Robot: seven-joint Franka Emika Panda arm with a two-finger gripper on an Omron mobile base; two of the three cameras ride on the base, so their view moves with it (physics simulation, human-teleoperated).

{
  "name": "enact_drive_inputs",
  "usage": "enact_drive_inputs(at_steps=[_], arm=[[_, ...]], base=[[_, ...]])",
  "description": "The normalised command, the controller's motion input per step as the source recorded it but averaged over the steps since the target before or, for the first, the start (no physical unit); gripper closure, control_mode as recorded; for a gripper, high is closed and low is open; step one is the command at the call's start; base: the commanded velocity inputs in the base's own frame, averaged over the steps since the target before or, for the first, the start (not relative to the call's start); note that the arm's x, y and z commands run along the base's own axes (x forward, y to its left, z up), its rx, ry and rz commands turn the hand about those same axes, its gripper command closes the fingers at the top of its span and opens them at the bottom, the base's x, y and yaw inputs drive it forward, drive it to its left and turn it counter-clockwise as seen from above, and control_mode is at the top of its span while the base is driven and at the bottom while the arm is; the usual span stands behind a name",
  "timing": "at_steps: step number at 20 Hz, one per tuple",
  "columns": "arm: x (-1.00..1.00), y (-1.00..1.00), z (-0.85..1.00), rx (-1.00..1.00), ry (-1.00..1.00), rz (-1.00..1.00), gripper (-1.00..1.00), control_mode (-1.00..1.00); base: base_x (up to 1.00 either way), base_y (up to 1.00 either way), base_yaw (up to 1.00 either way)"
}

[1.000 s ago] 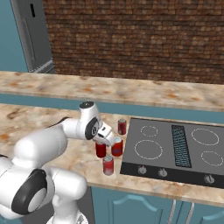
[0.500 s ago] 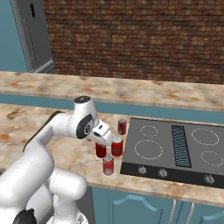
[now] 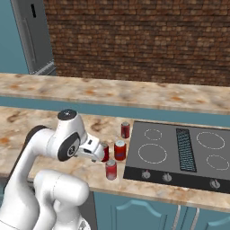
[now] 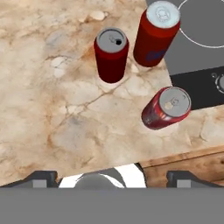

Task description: Four empty soda cans are scattered around the kitchen. Gather all the cans and cluster them next to the stove for recycling.

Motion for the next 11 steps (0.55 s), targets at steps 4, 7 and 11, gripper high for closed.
enact_drive_inputs(at_steps=[4,7,11], arm=[[-0.88,0.41,0.28,0.00,-0.01,0.16,-1.00,-1.00],[-0.91,0.33,0.21,0.00,0.00,0.17,-1.00,-1.00],[-0.86,0.41,0.00,0.00,-0.06,0.17,-1.00,-1.00]], base=[[0.00,0.00,0.00],[0.00,0.00,0.00],[0.00,0.00,0.00]])
